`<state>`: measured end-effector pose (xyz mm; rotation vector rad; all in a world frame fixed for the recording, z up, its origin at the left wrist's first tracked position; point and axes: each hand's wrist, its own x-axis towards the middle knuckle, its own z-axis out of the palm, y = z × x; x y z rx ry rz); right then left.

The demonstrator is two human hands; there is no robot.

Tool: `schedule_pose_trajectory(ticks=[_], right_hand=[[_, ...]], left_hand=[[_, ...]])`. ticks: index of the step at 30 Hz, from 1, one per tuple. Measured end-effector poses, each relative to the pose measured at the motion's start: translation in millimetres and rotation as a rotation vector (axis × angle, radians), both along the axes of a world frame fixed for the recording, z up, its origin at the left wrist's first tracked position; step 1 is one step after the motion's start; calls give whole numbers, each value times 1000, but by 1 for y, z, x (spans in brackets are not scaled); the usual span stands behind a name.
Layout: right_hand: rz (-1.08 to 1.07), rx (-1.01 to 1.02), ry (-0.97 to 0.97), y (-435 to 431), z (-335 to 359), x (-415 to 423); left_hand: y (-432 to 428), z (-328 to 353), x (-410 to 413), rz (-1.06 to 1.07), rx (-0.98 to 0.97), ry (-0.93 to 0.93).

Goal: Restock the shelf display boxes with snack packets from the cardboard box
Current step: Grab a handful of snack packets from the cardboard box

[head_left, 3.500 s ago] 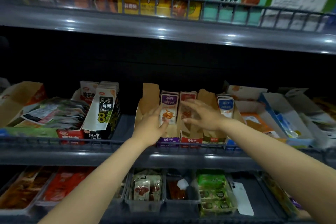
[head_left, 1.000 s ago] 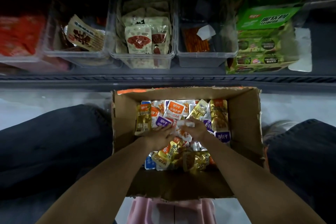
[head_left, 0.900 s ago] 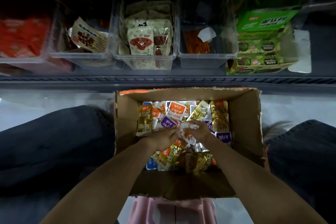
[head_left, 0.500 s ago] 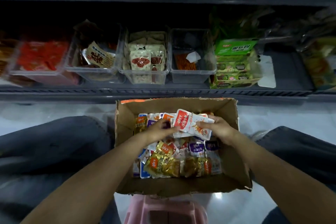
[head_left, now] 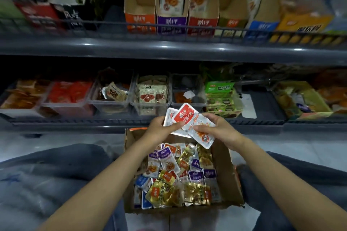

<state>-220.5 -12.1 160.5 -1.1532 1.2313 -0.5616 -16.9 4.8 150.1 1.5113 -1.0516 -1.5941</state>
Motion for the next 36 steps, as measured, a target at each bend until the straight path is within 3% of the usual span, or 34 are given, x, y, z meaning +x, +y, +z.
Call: schedule_pose_trajectory(ticks=[5, 11, 13, 15, 20, 24, 31, 36], right_hand=[[8, -164, 65, 2, 44, 10], [-201, -325, -158, 7, 83, 30], [-223, -342, -189, 6, 92, 32], [-197, -363, -149, 3, 102, 31], [-54, -391, -8, -11, 132, 23], [-23, -322, -51, -26, 156, 23], [-380, -193, -388, -55, 190, 28], [-487, -180, -458, -77, 210, 38]], left_hand=[[-1, 44, 0, -20, -105, 63], [0, 82, -6, 86, 76, 531], [1, 92, -5, 92, 103, 602], [-1, 101, -4, 77, 57, 567], [-14, 134, 3, -75, -145, 244], [-24, 161, 5, -138, -194, 167], [-47, 196, 6, -112, -183, 257], [-62, 213, 6, -121, -266, 178]])
